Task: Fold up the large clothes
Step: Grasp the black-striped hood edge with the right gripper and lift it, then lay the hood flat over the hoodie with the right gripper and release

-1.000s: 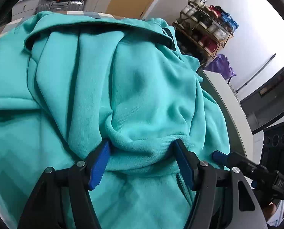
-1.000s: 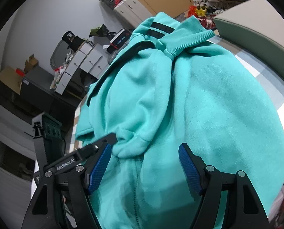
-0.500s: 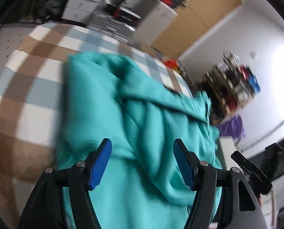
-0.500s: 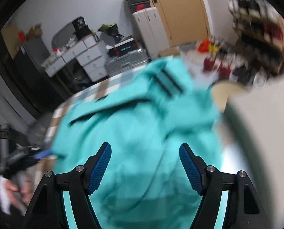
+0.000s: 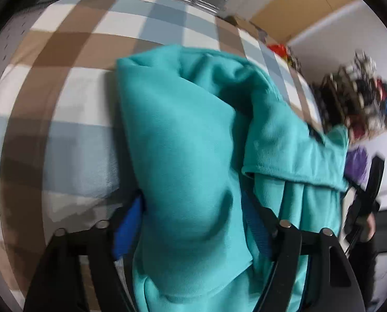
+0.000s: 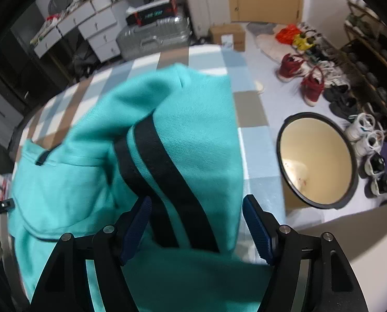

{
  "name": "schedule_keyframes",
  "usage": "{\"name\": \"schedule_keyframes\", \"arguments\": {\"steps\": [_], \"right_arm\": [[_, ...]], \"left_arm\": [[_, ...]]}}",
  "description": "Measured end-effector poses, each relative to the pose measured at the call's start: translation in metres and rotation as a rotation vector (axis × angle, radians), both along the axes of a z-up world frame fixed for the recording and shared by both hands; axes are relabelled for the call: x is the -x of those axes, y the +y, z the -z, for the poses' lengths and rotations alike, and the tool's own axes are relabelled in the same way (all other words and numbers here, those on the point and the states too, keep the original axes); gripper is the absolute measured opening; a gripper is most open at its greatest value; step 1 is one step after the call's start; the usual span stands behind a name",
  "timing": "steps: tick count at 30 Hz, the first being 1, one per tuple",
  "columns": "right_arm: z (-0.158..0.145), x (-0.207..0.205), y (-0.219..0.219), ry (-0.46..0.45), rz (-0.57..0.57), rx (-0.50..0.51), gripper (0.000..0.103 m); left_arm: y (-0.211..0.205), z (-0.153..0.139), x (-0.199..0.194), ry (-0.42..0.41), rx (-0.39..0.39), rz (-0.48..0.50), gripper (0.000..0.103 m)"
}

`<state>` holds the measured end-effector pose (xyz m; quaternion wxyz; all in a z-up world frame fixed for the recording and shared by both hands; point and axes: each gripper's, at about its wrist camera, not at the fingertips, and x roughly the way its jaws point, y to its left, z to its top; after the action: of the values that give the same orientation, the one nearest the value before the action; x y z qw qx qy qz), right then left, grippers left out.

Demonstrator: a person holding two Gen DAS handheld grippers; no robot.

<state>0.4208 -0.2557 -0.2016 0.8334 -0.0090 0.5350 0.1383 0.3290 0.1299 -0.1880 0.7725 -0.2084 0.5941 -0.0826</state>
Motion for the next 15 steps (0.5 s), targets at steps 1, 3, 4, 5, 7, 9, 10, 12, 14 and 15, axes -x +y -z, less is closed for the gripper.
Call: {"name": "schedule_keyframes", "arguments": {"steps": [1, 3, 4, 5, 7, 9, 10, 12, 14, 15], "right_arm": [[0.002, -0.001, 0.0, -0.003, -0.007, -0.026, 0.07], [0.004, -0.001, 0.002, 0.003, -0.024, -0.039, 0.049], [0.007, -0.002, 0.007, 0.016, -0.049, -0.028, 0.041], [0.008, -0.002, 0.014, 0.013, -0.071, -0.003, 0.033], [0.008, 0.0, 0.025, -0.012, -0.106, 0.046, 0.028], [0.007, -0.003, 0.033, -0.021, -0.122, 0.066, 0.022], [0.007, -0.006, 0.038, -0.026, -0.125, 0.077, 0.021], [0.007, -0.015, 0.043, -0.03, -0.126, 0.092, 0.02], [0.008, -0.027, 0.049, -0.032, -0.104, 0.091, 0.02], [0.008, -0.034, 0.051, -0.036, -0.089, 0.088, 0.02]], "left_arm": [[-0.005, 0.0, 0.0, 0.0, -0.037, 0.034, 0.072], [-0.018, 0.002, -0.002, -0.02, -0.103, 0.114, 0.071], [-0.026, 0.004, -0.003, -0.027, -0.163, 0.158, 0.066], [-0.029, 0.006, -0.004, -0.031, -0.201, 0.181, 0.065], [-0.033, 0.009, -0.005, -0.037, -0.225, 0.192, 0.063], [-0.033, 0.012, -0.013, -0.024, -0.234, 0.183, 0.062], [-0.035, 0.011, -0.019, -0.027, -0.244, 0.179, 0.062], [-0.037, 0.01, -0.032, -0.028, -0.272, 0.174, 0.062], [-0.04, 0.009, -0.041, -0.024, -0.293, 0.166, 0.063], [-0.04, 0.01, -0.051, -0.018, -0.299, 0.161, 0.063]]}}
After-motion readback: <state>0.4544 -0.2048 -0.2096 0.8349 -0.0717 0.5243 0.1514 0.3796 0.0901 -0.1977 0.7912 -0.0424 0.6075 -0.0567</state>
